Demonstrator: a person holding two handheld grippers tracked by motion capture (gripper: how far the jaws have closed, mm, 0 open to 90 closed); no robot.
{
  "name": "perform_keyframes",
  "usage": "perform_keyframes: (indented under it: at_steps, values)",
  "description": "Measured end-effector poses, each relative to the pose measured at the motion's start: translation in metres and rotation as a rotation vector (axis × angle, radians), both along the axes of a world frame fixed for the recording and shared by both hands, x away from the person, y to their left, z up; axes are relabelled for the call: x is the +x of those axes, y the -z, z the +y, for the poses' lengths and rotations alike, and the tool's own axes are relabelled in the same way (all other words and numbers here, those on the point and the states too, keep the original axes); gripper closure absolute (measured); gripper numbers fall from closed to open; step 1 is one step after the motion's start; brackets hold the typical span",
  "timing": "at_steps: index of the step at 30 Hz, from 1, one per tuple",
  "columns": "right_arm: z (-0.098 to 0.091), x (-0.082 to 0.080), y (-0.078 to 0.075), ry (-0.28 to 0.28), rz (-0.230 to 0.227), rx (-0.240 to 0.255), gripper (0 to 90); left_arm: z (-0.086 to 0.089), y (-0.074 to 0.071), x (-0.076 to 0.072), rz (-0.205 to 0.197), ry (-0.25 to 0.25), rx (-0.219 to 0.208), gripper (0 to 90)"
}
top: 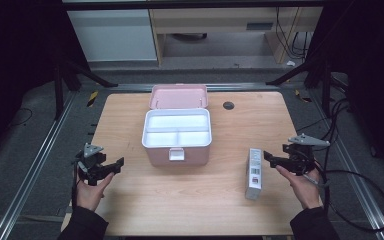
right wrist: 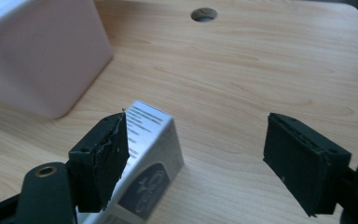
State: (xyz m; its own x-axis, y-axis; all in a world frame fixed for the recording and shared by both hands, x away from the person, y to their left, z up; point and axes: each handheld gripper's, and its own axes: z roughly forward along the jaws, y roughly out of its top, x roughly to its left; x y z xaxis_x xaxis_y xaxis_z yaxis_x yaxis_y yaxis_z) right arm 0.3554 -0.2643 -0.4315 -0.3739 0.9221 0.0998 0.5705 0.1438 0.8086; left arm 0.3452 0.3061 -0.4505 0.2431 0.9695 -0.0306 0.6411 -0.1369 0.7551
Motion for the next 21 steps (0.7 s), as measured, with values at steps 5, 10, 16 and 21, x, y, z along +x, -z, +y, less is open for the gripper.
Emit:
perform_keyframes:
  at_steps: [5,10,16,21]
  values:
    - [0.012,-0.003,-0.006,-0.038,0.013,-0.004,20.3,-0.004,0.003,-0.001,0.012,0.017,0.018,30.1]
    - [0.03,-0.002,-0.006,-0.078,0.056,-0.03,23.7,-0.005,0.001,-0.002,0.012,0.028,0.013,30.1]
    - [0.049,-0.001,0.002,-0.116,0.102,-0.079,24.3,-0.005,0.002,-0.001,0.015,0.034,0.014,30.9]
    - [0.055,0.002,0.009,-0.099,0.139,-0.137,24.5,-0.007,0.002,-0.001,0.018,0.041,0.019,30.9]
